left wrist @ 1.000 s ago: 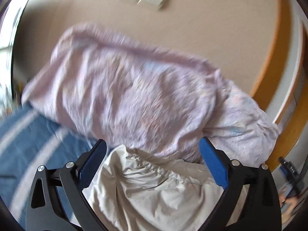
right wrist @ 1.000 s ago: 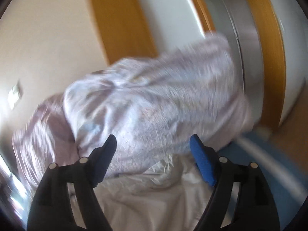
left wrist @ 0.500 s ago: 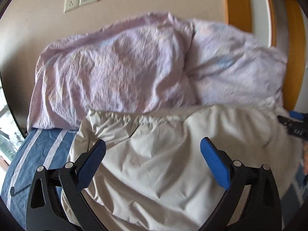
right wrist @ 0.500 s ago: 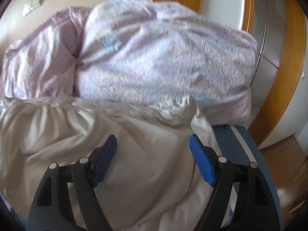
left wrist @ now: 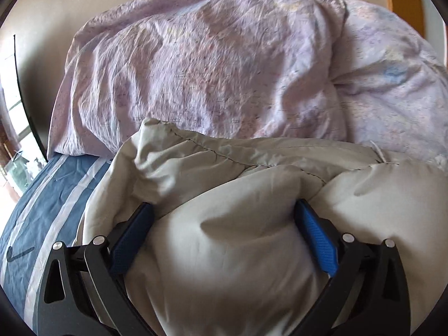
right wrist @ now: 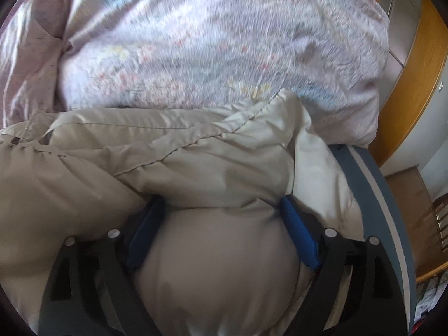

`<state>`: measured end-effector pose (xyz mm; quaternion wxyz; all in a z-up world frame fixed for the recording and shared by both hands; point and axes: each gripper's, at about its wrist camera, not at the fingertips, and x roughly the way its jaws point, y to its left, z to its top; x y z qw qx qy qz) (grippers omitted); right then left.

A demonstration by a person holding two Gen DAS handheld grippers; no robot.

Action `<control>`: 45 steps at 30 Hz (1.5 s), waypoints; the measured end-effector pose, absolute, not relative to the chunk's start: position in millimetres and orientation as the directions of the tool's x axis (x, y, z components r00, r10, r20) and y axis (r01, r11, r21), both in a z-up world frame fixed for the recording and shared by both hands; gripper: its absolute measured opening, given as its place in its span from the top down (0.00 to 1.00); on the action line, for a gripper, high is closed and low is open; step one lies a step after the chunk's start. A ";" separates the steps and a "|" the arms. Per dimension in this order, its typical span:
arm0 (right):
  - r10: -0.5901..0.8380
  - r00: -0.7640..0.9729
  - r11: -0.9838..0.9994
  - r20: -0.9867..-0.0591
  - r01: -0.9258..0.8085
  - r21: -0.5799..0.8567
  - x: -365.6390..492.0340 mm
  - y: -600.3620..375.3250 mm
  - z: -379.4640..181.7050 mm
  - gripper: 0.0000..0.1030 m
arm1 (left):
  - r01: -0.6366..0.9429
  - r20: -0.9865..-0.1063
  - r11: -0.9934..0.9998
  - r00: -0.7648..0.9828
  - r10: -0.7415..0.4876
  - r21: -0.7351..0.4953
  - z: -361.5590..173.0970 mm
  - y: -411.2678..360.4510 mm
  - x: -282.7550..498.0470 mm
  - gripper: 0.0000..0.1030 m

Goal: Fold large clothes

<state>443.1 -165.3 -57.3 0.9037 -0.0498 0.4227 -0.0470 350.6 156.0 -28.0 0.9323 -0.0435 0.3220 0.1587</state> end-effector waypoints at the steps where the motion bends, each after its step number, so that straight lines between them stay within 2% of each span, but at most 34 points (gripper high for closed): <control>1: -0.130 0.637 0.991 -0.760 0.052 -0.126 444.5 -166.0 -58.9 0.15 | -0.331 -0.617 0.943 0.738 0.273 0.022 -29.2 156.6 353.0 0.01; 7: -0.141 0.632 0.990 -0.762 0.081 -0.116 448.6 -169.4 -65.0 0.13 | -0.355 -0.631 0.935 0.722 0.284 0.014 -33.2 159.3 361.7 0.01; 11: -0.082 0.672 0.996 -0.736 0.073 -0.044 419.6 -187.2 -46.5 0.19 | -0.338 -0.645 0.941 0.723 0.248 -0.017 -21.8 167.1 337.2 0.01; 15: -0.019 0.696 0.996 -0.718 0.075 0.047 395.8 -210.2 -35.5 0.21 | -0.346 -0.595 0.938 0.758 0.269 -0.016 -6.8 182.2 310.8 0.01; 18: -0.056 0.659 0.998 -0.750 0.069 -0.014 402.5 -208.3 -46.2 0.22 | -0.388 -0.617 0.921 0.719 0.319 0.025 -13.5 195.4 314.6 0.01; 22: -0.031 0.631 0.996 -0.775 0.087 0.031 409.5 -214.4 -62.2 0.19 | -0.441 -0.682 0.895 0.672 0.287 -0.058 -37.3 222.3 324.7 0.01; 33: -0.068 0.641 0.994 -0.764 0.105 0.000 424.1 -214.1 -78.9 0.12 | -0.463 -0.708 0.878 0.661 0.249 -0.123 -63.8 236.3 339.8 0.01; 37: -0.040 0.652 0.994 -0.757 0.101 0.035 403.1 -223.3 -61.4 0.20 | -0.453 -0.691 0.888 0.666 0.281 -0.076 -50.8 231.8 322.4 0.01; 41: 0.025 0.667 0.986 -0.745 0.107 0.128 379.6 -244.6 -52.6 0.21 | -0.455 -0.666 0.886 0.689 0.285 -0.091 -42.4 241.5 299.2 0.01; 43: 0.018 0.650 0.989 -0.760 0.099 0.109 382.9 -244.8 -60.3 0.21 | -0.460 -0.681 0.886 0.667 0.302 -0.058 -49.1 243.1 301.9 0.01; 45: 0.009 0.634 0.991 -0.773 0.099 0.093 390.4 -242.1 -70.2 0.17 | -0.468 -0.695 0.882 0.648 0.310 -0.044 -59.8 244.8 307.0 0.01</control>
